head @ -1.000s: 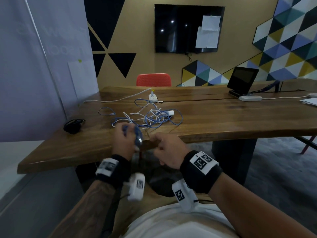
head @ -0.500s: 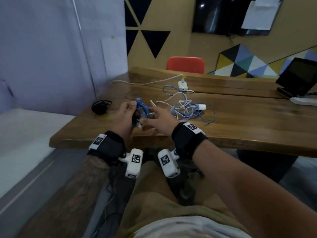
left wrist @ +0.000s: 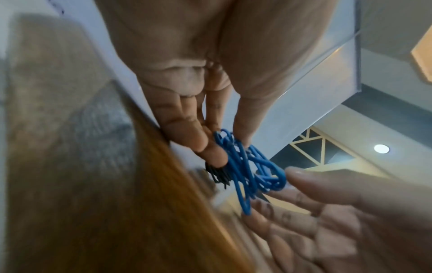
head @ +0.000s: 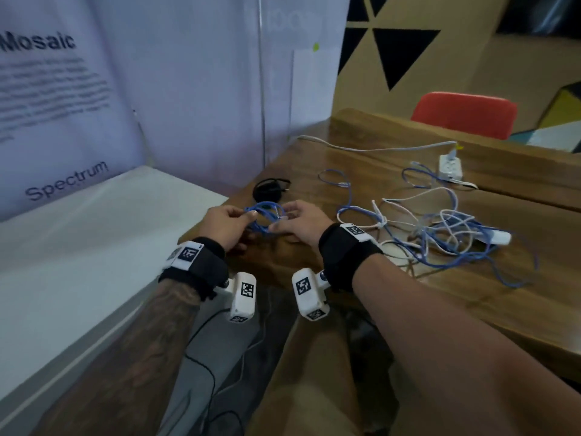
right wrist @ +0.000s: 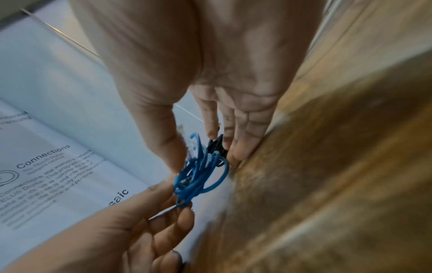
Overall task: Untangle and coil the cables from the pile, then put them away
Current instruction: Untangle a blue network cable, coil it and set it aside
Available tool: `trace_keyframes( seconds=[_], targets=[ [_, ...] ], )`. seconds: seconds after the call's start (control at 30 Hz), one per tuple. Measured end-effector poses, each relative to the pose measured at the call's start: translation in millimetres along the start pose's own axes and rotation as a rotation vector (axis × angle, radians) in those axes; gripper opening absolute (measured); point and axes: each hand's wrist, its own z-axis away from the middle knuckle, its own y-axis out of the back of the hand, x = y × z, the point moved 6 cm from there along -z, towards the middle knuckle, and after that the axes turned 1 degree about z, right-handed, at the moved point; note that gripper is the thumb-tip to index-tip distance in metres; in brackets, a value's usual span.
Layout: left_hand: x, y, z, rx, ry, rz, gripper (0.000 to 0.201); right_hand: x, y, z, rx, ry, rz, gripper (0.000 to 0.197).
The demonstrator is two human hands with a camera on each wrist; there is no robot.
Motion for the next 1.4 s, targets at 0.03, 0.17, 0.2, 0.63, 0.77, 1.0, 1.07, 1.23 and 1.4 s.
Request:
trace_keyframes(
  seconds=[0.03,0.17,0.2,0.63,0.77,1.0,1.07,1.23,1.4],
  targets=[
    [1.3,6.0,-5.3,0.024,-0.003,-0.049,0.029,-0.9,-2.7,-7.9,0.008,-0.001,-0.023,0.065],
    [5.2,16.1,-21.7,0.063,0.009,-0.163,0.035,-5.4,-10.0,-31.3,0.030,-0.008,-0.039,0.056],
    [6.3,16.0,-24.0,0.050,0.014,-0.185,0.035,-4.8,-10.9,-35.1,0.024,-0.017,-0.056,0.052],
    [-2.2,22.6,-32.3,0.014,0.110,0.090,0.007,3.9,-2.5,-34.3,-0.034,-0.056,-0.218,0.041],
    [2.0,18.7,-28.0,0.009,0.089,0.146,0.007,-0.2,0.0,-30.0,-0.013,-0.057,-0.148,0.038],
    [-0.7,27.9,-25.6,-0.023,0.094,0.077,0.028,-8.4,12.1,-28.2,0.051,0.001,-0.005,0.042],
    [1.4,25.3,-22.3,-0.064,0.107,0.038,0.035,-17.0,7.5,-26.9,0.000,0.049,0.073,0.046],
    [6.7,18.1,-20.7,-0.131,0.106,-0.066,0.025,-24.0,-7.6,-20.9,-0.117,0.119,0.186,0.021],
    [8.1,11.9,-13.7,-0.233,0.123,-0.025,0.018,-9.9,2.0,-16.1,-0.080,0.166,0.235,0.019]
  ],
)
